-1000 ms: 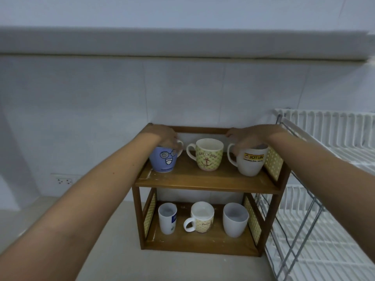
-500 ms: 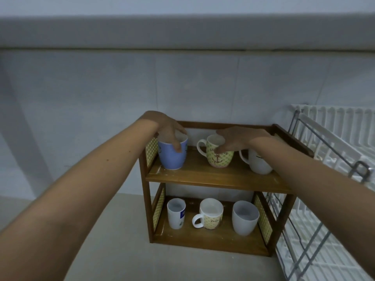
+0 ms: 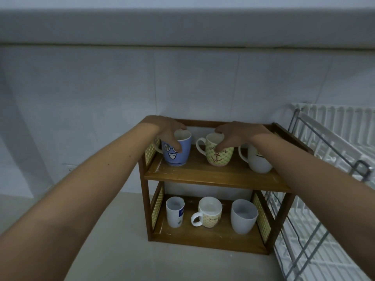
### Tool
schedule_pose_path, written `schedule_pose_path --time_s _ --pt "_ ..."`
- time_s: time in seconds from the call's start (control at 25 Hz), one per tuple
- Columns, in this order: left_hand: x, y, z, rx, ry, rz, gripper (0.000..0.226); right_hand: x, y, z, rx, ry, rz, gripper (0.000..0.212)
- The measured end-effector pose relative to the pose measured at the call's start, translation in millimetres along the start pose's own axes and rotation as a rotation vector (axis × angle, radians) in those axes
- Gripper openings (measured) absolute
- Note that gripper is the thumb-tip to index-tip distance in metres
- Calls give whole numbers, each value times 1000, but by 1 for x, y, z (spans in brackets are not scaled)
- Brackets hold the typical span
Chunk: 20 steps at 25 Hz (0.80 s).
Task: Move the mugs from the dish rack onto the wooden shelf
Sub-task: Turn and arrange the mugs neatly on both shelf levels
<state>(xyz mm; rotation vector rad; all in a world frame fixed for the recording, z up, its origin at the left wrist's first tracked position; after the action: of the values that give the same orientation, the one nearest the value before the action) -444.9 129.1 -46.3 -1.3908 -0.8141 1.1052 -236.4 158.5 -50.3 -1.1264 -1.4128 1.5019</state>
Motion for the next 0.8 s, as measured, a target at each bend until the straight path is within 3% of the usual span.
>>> schedule_pose_path --time_s 0.24,0.6,0.64,0.72,0.8 --pt "1 7 -12 53 -15 -160 84 2 0 1 11 -35 -23 86" --pt "-10 15 -17 13 -101 -139 95 -18 4 10 21 12 -34 81" --pt "-17 19 -23 -5 -79 -244 92 -28 9 14 54 6 -152 74" --pt "-40 42 -45 0 71 -642 71 -61 33 22 198 -86 -567 49" --pt "-72 84 -74 1 393 -930 35 -105 74 25 304 -251 -854 23"
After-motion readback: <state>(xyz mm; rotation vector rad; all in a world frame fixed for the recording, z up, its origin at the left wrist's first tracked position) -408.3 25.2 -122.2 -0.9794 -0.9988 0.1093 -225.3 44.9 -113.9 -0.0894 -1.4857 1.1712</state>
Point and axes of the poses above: each hand's wrist, its own x-axis towards the middle knuckle, its own y-axis out of the palm, z = x × y, the point moved 3 cm from there along x, towards the middle knuckle, and after that the axes turned 13 degrees about y, right-handed, at the moved point
